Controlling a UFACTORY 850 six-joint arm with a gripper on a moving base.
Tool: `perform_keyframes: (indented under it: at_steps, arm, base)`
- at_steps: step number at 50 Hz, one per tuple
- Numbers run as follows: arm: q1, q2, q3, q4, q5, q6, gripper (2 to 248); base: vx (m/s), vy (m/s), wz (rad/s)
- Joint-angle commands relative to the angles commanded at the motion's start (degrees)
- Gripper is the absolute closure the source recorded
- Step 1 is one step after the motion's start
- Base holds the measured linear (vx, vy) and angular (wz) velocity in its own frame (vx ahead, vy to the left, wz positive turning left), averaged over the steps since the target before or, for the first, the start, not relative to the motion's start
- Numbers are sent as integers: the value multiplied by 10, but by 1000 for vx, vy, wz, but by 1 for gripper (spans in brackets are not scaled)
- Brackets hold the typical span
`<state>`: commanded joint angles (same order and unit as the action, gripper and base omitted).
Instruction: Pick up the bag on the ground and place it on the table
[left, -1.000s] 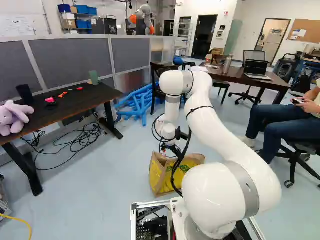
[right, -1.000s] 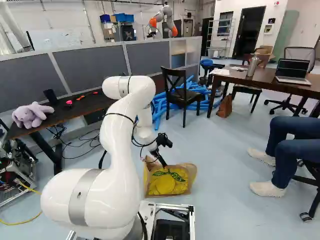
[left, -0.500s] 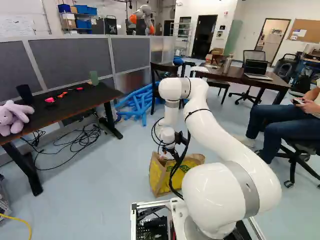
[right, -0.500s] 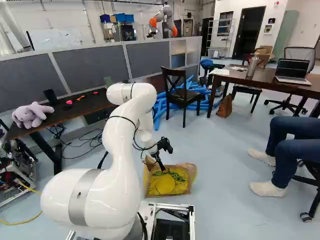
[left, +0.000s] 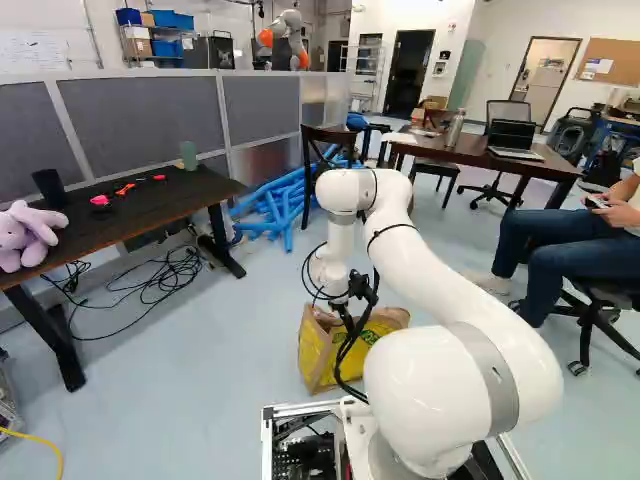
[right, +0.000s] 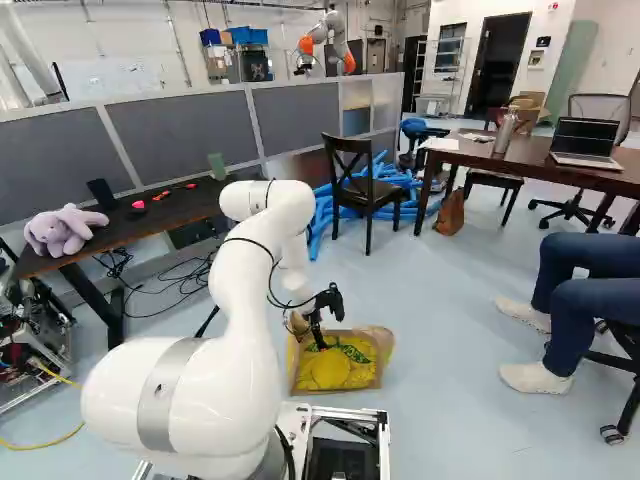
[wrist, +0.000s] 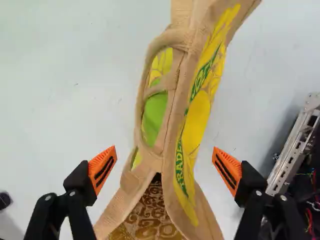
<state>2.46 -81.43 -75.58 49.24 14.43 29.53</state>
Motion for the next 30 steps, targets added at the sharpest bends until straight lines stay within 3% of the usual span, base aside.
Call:
perform_keyframes:
  at_steps: [12, 30]
  arm:
    - [0, -27, -25, 0, 0, 63, 3]
    - [0, -66, -60, 0, 0, 72, 3]
  base:
    - [0, 0, 0]
    - [0, 0, 0]
